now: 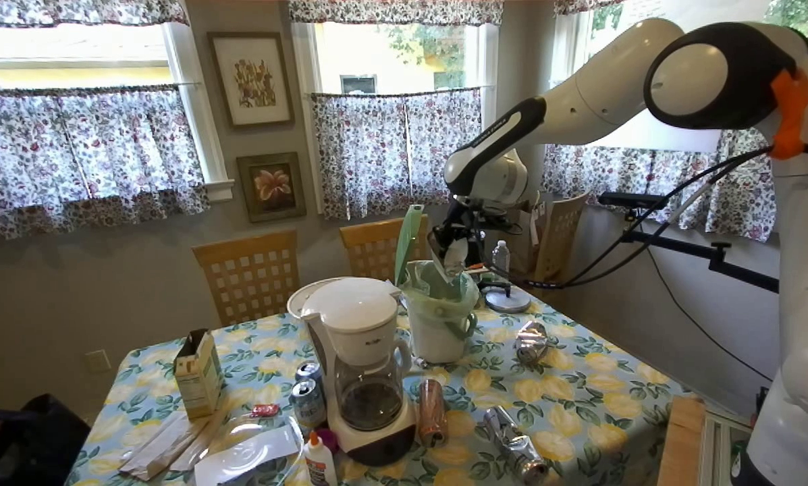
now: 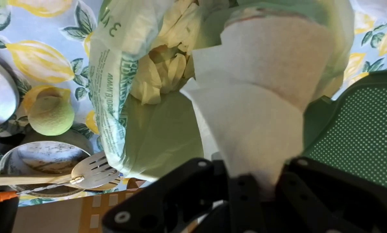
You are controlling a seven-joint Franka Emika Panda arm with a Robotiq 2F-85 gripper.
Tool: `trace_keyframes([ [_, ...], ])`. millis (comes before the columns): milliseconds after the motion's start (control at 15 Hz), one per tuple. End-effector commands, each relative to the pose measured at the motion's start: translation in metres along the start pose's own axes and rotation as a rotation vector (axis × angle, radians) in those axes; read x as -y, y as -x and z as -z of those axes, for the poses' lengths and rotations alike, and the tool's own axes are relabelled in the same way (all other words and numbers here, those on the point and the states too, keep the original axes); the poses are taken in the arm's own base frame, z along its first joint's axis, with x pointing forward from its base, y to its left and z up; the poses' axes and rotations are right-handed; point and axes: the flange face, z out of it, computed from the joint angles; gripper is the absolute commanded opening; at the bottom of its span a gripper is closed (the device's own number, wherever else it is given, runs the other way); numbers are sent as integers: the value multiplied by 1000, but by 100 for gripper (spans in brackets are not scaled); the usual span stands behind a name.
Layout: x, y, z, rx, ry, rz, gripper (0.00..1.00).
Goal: Use the paper towel to pick the right brown can in the bin
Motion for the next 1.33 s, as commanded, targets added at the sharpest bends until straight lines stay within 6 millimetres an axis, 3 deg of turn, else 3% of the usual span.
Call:
trace_keyframes([
  [0, 1, -4, -5, -15, -17, -49, 0],
  [533, -1, -3, -6, -24, -13, -121, 0],
  [600, 0, -4, -6, -37, -9, -125, 27],
  [733, -1, -5, -6, -55, -4, -132, 34],
  [1267, 1, -6, -10, -89, 8, -153, 90],
])
